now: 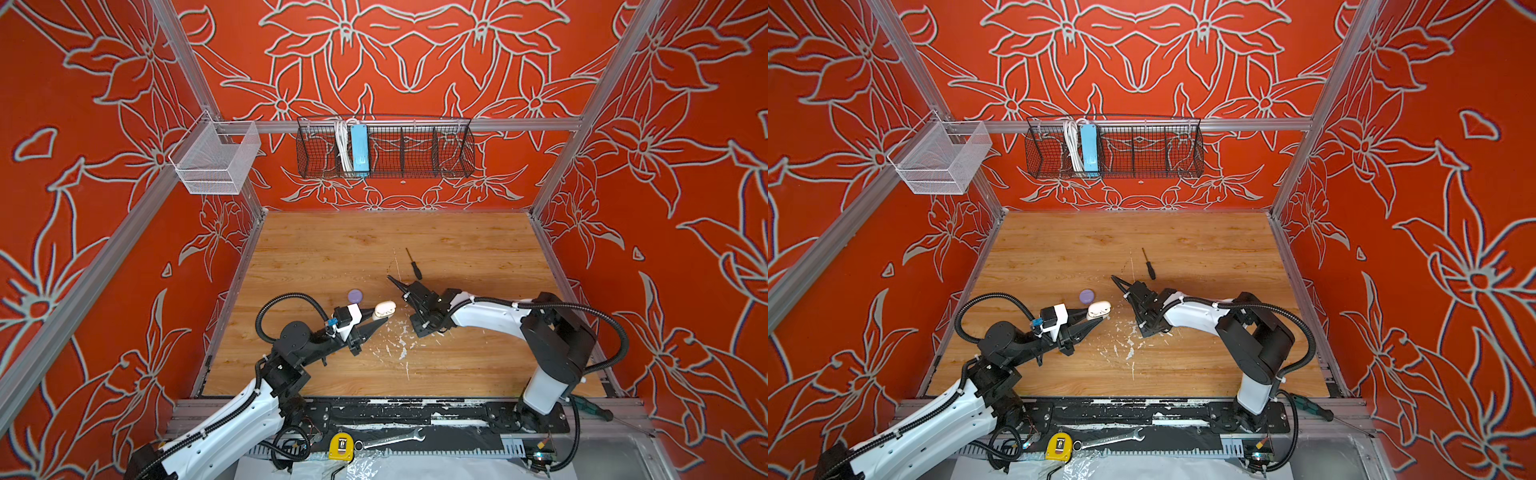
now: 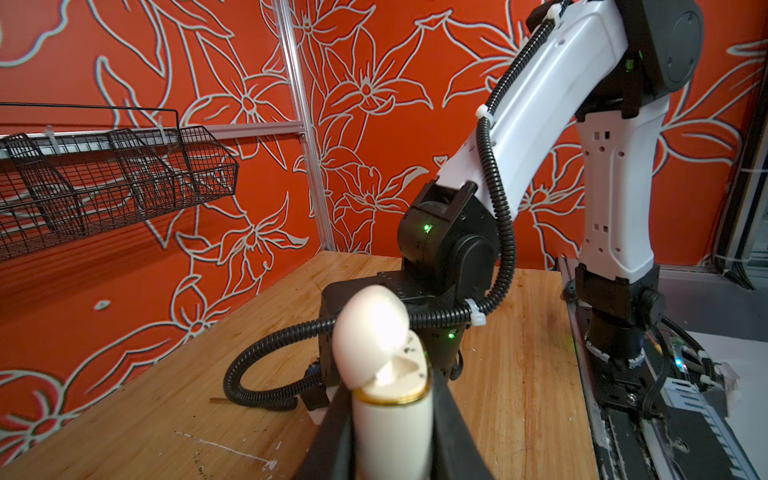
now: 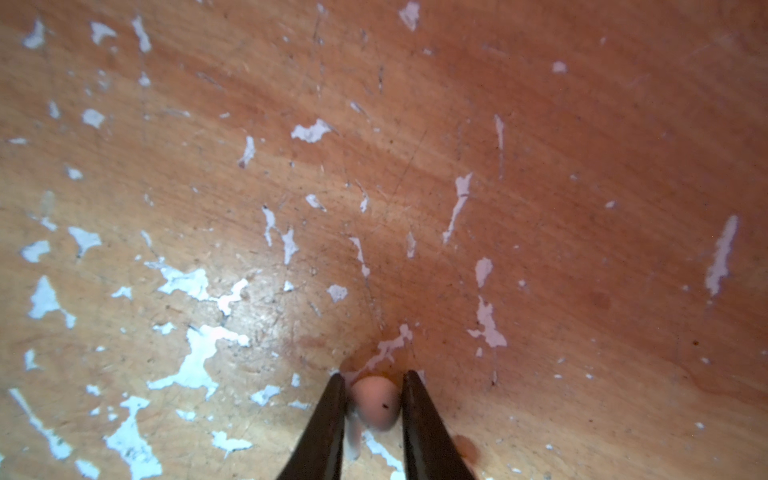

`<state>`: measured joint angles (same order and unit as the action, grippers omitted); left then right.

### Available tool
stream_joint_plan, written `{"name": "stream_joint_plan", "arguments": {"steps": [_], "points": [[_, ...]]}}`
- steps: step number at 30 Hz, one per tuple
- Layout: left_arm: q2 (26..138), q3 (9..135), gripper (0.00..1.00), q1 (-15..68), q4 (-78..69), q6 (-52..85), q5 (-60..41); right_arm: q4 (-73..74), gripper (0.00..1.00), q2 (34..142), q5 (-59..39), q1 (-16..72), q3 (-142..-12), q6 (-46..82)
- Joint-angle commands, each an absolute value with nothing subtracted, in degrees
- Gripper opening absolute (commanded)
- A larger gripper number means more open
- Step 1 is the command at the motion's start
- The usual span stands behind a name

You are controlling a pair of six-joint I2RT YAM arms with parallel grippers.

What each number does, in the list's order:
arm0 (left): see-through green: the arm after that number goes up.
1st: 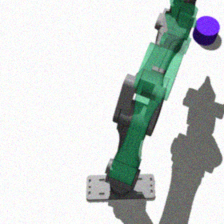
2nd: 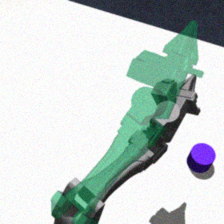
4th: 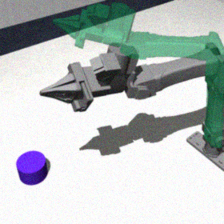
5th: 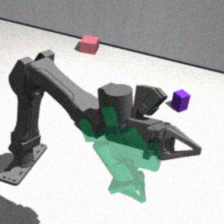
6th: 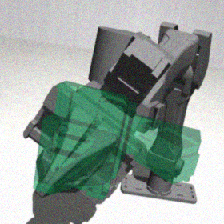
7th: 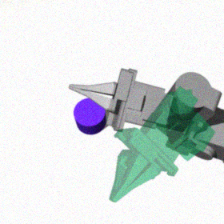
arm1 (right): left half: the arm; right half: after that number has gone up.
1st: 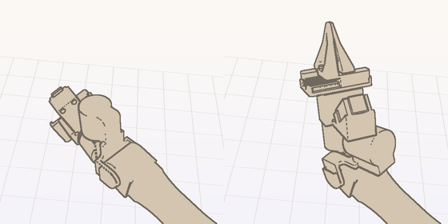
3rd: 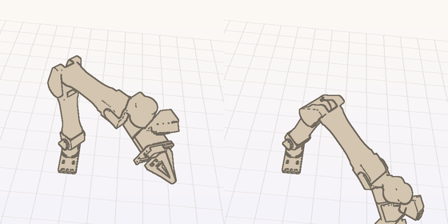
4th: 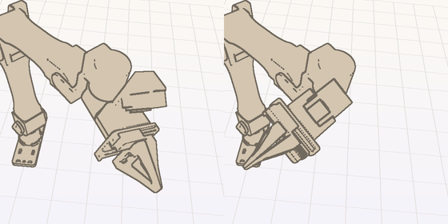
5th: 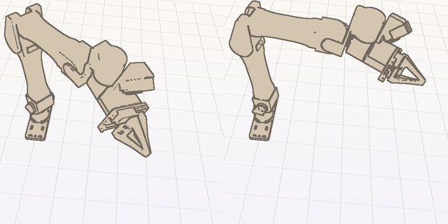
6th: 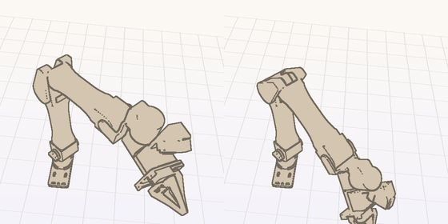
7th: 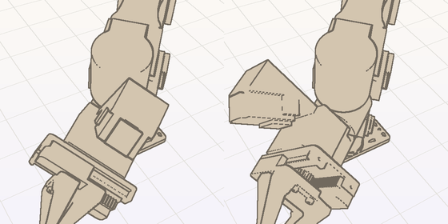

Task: Insert the wireless bluetooth earbuds into the charging case

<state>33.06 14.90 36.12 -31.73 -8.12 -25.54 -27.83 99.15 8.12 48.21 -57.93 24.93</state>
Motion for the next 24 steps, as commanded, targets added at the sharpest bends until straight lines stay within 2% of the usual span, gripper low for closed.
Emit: {"name": "stream_joint_plan", "arguments": {"steps": [1, 6, 14, 21, 24], "points": [[32.9, 15.9, 0.0, 36.7, -32.5, -8.9, -25.5, -29.1, 0.24, 95.8, 9.6, 48.3, -55.3, 27.6], [33.3, 15.4, 0.0, 36.7, -33.1, -8.9, -24.7, -25.9, 0.23, 84.6, 12.7, 49.9, -50.8, 32.8], [36.5, 15.1, 0.0, 36.7, -36.0, -7.1, -25.6, -14.8, 0.21, 66.7, 31.5, 63.4, -44.4, 39.9], [37.4, 13.0, 0.0, 36.7, -39.9, -6.9, -24.8, -3.2, 0.2, 65.1, 52.5, 79.4, -48.3, 34.6], [37.3, 12.9, 0.0, 36.7, -39.8, -7.3, -24.4, 4.5, 0.2, 66.6, 54.8, 83.3, -49.8, 29.7]]}}
